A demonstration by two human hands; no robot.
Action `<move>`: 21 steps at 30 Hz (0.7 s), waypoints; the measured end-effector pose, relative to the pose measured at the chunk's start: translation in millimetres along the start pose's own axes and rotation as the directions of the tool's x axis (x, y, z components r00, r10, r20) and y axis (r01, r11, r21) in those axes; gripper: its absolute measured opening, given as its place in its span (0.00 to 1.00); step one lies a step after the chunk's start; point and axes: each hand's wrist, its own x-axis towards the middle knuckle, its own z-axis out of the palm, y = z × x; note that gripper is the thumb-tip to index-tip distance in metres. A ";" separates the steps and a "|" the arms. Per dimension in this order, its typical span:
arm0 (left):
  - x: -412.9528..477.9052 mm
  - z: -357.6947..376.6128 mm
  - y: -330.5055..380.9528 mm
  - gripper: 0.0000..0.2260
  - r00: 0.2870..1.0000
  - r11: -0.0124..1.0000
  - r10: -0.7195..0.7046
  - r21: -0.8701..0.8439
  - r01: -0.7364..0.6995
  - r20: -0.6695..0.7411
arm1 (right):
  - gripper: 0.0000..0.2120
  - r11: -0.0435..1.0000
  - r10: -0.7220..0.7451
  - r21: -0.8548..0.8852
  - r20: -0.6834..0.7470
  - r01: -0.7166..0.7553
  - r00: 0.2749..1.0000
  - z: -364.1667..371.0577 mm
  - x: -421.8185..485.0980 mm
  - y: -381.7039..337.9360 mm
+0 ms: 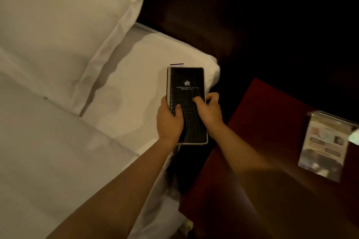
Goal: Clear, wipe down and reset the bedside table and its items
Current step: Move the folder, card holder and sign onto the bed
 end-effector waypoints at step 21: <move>34.8 -120.4 -47.3 0.18 0.992 0.987 -0.007 0.156 0.027 -0.124 | 0.30 0.795 -0.303 -0.451 0.283 0.405 0.910 112.3 -31.9 -0.9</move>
